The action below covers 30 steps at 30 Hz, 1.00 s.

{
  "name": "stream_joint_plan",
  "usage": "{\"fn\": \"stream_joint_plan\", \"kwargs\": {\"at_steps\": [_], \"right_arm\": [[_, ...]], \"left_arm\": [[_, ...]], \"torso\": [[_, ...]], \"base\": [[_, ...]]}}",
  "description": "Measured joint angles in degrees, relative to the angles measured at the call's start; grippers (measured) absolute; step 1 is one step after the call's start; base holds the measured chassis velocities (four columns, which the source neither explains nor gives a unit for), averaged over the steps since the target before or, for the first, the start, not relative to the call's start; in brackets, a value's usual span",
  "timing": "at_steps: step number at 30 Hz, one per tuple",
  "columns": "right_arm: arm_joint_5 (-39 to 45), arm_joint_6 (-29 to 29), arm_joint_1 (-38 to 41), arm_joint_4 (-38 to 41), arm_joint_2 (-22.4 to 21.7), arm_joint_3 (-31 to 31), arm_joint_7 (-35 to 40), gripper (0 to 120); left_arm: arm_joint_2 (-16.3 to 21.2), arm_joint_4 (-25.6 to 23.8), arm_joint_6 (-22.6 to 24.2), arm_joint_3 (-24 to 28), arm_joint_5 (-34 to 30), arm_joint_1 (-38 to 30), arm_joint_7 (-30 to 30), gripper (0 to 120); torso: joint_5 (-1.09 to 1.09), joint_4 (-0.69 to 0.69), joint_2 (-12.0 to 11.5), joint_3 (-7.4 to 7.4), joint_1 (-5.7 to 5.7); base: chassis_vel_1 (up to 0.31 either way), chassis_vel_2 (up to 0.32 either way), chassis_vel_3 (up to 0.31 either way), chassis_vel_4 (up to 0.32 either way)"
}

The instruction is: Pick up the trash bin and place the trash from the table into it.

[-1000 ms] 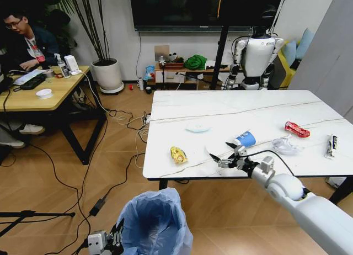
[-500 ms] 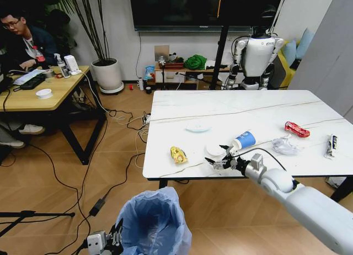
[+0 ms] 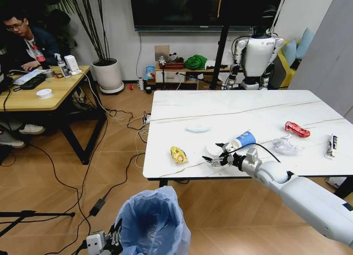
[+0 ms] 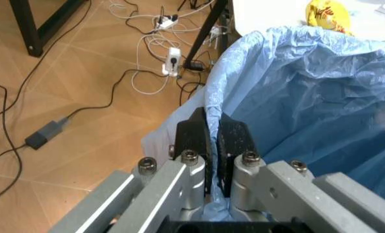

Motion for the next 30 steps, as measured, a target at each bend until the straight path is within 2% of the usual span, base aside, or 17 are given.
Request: {"fn": "stream_joint_plan", "kwargs": {"at_steps": [23, 26, 27, 30], "right_arm": [[0.4, 0.1, 1.1, -2.3, 1.9, -1.4, -0.9, 100], [0.5, 0.1, 1.0, -2.7, 2.0, -1.4, -1.4, 88], [0.5, 0.1, 1.0, -2.7, 2.0, -1.4, -1.4, 88], [0.5, 0.1, 0.9, -3.1, 2.1, -1.3, -1.9, 73]], "left_arm": [[-0.4, -0.6, -0.2, -0.3, 0.1, 0.8, -0.1, 0], [-0.6, -0.6, -0.2, -0.3, 0.2, 0.8, -0.1, 0], [-0.6, -0.6, -0.2, -0.3, 0.2, 0.8, -0.1, 0], [-0.7, -0.7, -0.2, -0.3, 0.2, 0.9, -0.1, 0]], "torso": [[0.01, 0.01, 0.0, 0.0, 0.0], [0.01, 0.01, 0.0, 0.0, 0.0], [0.01, 0.01, 0.0, 0.0, 0.0], [0.01, 0.01, 0.0, 0.0, 0.0]], "base": [[0.0, 0.0, 0.0, 0.0], [0.0, 0.0, 0.0, 0.0], [0.0, 0.0, 0.0, 0.0], [0.0, 0.0, 0.0, 0.0]]}}
